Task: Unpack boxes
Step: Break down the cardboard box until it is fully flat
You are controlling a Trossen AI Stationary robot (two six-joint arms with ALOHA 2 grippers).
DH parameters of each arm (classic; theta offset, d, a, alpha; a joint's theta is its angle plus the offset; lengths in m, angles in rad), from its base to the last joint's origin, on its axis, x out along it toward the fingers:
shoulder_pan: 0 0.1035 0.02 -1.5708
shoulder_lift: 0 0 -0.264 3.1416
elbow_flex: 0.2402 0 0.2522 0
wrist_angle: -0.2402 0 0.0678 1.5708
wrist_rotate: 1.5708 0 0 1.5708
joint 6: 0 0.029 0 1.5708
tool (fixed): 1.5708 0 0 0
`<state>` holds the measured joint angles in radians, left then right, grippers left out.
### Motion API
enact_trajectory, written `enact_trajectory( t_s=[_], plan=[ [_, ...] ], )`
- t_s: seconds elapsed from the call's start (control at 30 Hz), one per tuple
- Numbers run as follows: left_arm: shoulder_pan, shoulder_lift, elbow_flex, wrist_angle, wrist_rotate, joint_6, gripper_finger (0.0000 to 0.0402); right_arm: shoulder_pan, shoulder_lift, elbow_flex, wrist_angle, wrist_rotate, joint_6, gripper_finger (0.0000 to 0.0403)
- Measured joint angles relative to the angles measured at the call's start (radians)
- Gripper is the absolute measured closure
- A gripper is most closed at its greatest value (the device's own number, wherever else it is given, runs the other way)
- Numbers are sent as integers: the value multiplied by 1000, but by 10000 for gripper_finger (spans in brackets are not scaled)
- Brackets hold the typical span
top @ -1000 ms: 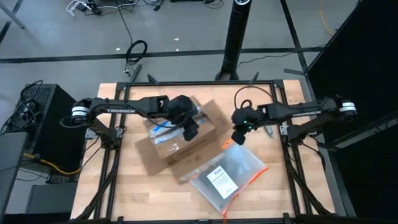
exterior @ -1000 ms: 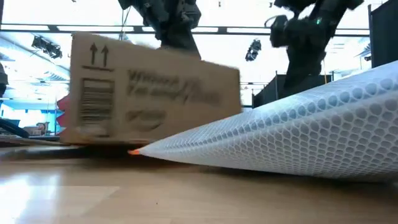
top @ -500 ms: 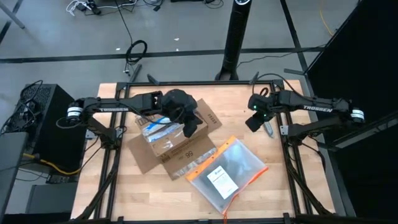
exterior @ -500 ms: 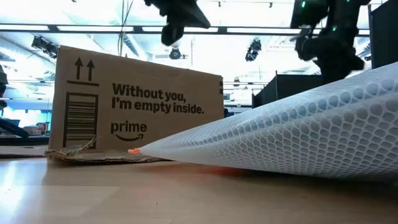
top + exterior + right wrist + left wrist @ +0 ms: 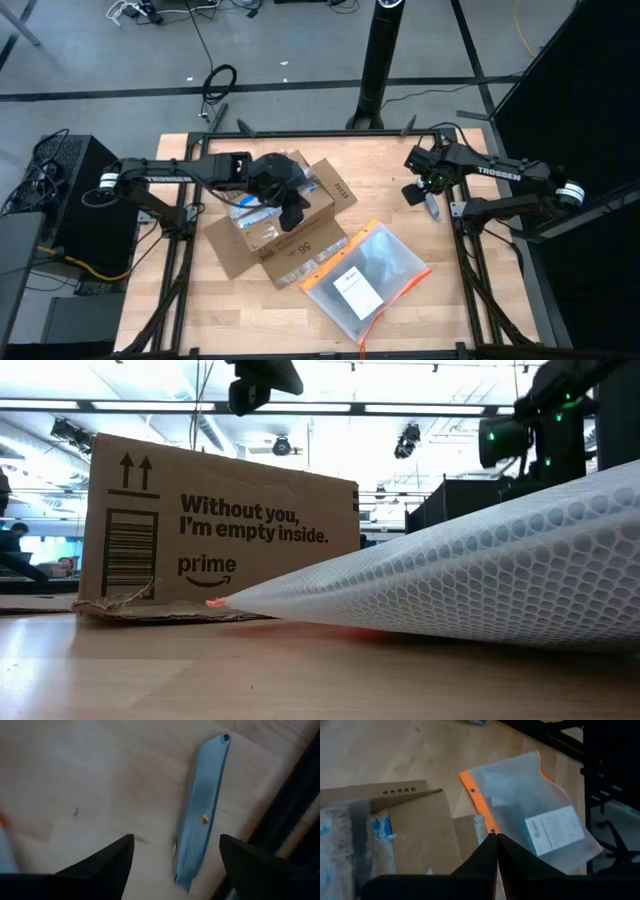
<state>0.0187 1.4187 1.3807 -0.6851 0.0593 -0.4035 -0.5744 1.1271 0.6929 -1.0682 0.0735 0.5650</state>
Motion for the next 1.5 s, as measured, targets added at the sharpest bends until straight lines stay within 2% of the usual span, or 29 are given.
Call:
enact_trajectory(
  t_s=[0.13, 0.33, 0.47, 1.0, 1.1, 1.23, 1.4, 1.5],
  plan=[
    [-28, 1, 0, 0, -9, -22, 401, -64, 0, -60, 112, -20, -44, 139],
    [-61, -4, 0, -2, -11, -41, 400, -149, 0, -124, 179, -23, -86, 181],
    [-76, -4, 0, -3, -12, -47, 400, -190, -1, -161, 257, -65, -104, 206],
    [-148, -4, 0, -2, -89, -103, 401, -172, 137, -183, 303, -56, -47, 255],
    [-158, -4, 0, -1, -142, -110, 399, -157, 129, -184, 304, -44, -66, 300],
    [-172, 0, 0, 23, -264, -124, 400, -125, 93, -161, 317, -33, -104, 301],
    [-186, 27, -1, 88, -451, -167, 397, -60, -29, -83, 406, -3, -55, 301],
    [-184, 57, -1, 166, -534, -169, 387, 5, -104, -51, 577, 13, 19, 301]
  ],
)
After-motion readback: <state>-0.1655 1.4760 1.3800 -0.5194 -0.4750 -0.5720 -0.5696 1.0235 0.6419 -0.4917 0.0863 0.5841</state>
